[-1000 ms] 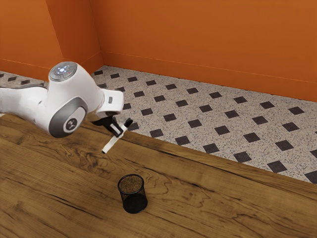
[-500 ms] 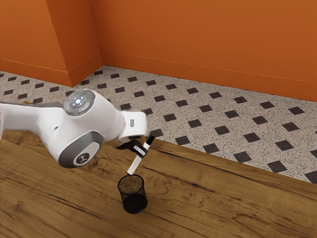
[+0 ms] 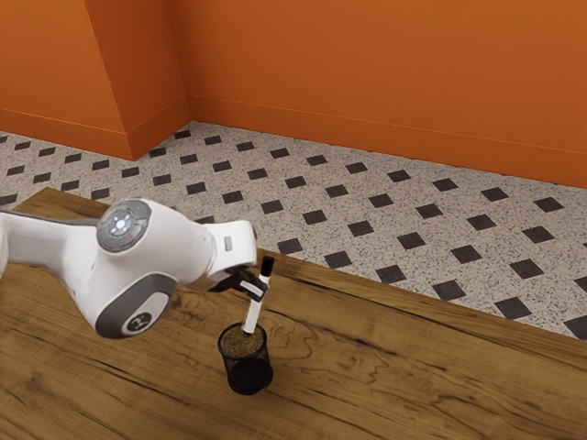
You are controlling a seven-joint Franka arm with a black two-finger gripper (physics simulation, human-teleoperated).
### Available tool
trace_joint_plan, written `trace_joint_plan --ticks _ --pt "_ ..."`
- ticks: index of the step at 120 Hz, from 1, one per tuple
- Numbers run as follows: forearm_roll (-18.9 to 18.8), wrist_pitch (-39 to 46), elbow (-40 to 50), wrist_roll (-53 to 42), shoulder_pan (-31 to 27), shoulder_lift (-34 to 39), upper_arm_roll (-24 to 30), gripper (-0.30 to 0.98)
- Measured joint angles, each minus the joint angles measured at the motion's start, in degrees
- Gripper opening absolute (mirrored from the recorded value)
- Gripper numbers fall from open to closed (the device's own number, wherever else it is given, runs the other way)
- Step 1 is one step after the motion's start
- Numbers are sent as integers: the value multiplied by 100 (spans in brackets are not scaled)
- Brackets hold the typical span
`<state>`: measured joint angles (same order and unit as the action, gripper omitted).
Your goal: Put the marker into the pen holder.
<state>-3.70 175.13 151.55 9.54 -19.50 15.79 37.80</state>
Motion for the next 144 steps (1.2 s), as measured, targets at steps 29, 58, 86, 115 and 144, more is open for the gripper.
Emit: trace_joint_plan --ticks 29,58,86,115,144 --pt "39 102 217 223 1 65 203 -9" --pt "30 -260 151 478 0 500 293 39" --pt "101 -2192 -2498 621 46 116 -880 59" --pt "-44 -6018 -5771 534 966 -998 -2389 65" --pt "-107 -7685 -6394 451 1938 -1214 -3530 68"
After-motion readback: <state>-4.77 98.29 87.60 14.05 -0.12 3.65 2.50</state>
